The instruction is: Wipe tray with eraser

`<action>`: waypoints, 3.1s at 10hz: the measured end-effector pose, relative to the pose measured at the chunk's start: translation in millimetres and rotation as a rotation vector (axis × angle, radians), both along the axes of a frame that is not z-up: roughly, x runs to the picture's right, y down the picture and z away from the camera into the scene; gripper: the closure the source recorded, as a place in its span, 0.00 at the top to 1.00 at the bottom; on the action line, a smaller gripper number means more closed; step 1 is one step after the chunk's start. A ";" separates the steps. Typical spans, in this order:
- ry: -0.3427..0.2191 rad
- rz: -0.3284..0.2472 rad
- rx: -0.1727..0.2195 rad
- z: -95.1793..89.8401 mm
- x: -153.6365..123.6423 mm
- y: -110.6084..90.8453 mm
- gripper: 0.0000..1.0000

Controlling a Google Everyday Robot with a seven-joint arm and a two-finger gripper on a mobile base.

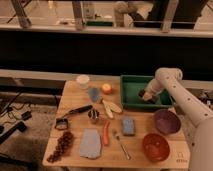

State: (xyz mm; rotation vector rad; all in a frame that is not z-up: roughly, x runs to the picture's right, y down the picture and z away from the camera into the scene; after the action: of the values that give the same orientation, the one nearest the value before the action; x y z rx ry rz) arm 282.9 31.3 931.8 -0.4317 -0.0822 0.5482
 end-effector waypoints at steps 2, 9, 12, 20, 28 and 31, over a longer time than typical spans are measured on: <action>0.026 0.031 0.006 6.2 16.4 -4.4 0.18; 0.013 -0.012 0.000 58.8 13.3 -51.2 0.18; -0.016 -0.047 0.019 64.0 -8.2 -63.3 0.18; -0.099 -0.101 0.069 43.3 -73.2 -50.3 0.18; -0.119 -0.102 0.056 -1.0 -90.3 -11.8 0.18; -0.094 -0.070 0.052 -6.5 -70.7 -5.4 0.18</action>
State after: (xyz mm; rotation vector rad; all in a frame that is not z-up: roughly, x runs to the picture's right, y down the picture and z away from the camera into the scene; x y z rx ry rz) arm 212.2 25.8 925.2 -0.4081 -0.1701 0.4562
